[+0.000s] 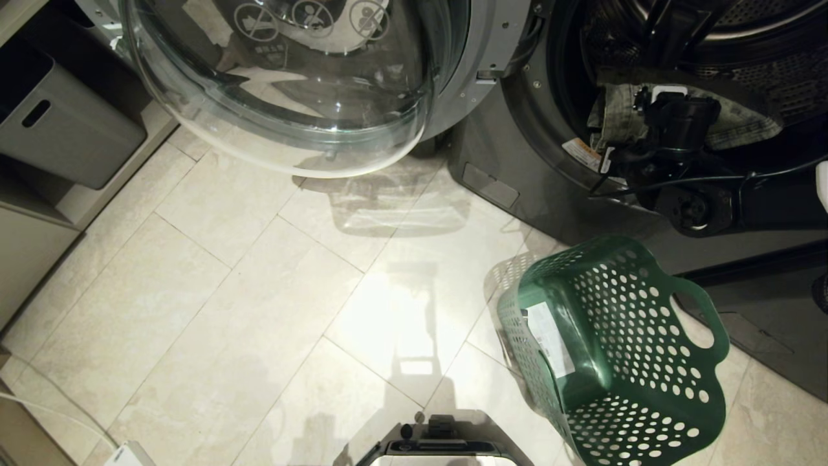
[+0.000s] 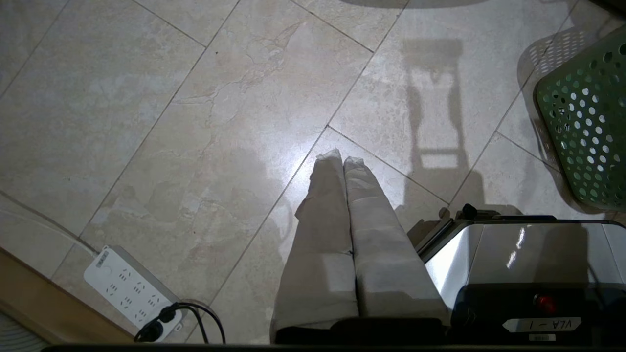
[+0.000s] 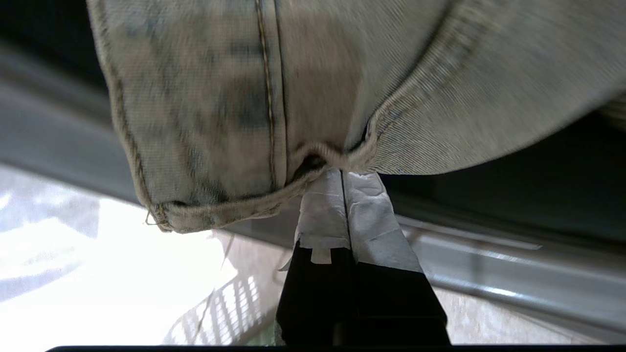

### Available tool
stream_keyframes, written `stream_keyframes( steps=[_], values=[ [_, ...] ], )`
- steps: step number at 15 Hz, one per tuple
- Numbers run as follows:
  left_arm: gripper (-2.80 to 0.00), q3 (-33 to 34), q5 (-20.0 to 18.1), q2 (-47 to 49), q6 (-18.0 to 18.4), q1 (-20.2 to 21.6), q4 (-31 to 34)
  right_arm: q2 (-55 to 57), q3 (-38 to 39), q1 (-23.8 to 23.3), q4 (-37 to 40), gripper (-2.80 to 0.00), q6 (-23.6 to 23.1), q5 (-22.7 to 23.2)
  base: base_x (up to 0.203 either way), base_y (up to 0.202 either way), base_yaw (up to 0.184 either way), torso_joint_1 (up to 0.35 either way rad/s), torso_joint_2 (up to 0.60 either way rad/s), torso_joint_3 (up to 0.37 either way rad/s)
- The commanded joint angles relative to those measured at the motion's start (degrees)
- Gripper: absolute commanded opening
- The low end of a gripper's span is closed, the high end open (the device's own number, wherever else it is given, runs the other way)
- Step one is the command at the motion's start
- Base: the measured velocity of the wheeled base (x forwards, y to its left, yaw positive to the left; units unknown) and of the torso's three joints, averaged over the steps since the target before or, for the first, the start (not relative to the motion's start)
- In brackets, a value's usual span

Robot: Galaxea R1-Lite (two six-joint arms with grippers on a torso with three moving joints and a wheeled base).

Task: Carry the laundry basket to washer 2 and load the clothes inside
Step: Place the clothes into the washing machine

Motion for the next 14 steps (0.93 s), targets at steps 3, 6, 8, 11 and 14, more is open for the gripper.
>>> stream_keyframes(
  steps=[3, 6, 8, 11, 14],
  values=[
    [-2.80, 0.0, 0.0, 0.1, 0.0, 0.0, 0.0, -1.9, -1.3, -0.2, -4.9, -2.80, -0.3, -2.3, 0.000, 0.000, 0.000, 0.000, 0.00, 0.000],
    [-2.80, 0.0, 0.0, 0.1, 0.0, 0.0, 0.0, -1.3, -3.6, 0.0, -19.0, -2.80, -7.5, -8.6, 0.000, 0.000, 0.000, 0.000, 0.00, 0.000],
    [-2.80, 0.0, -0.1, 0.1, 0.0, 0.0, 0.0, -0.9, -3.7, 0.8, -27.9, -2.80, -11.9, -13.0, 0.000, 0.000, 0.000, 0.000, 0.00, 0.000],
    [-2.80, 0.0, 0.0, 0.1, 0.0, 0.0, 0.0, -1.8, -2.7, 0.9, -30.8, -2.80, -14.6, -13.5, 0.000, 0.000, 0.000, 0.000, 0.00, 0.000],
    [-2.80, 0.0, -0.1, 0.1, 0.0, 0.0, 0.0, -4.8, 5.0, 0.9, -27.3, -2.80, -13.4, -12.6, 0.000, 0.000, 0.000, 0.000, 0.00, 0.000]
  ],
)
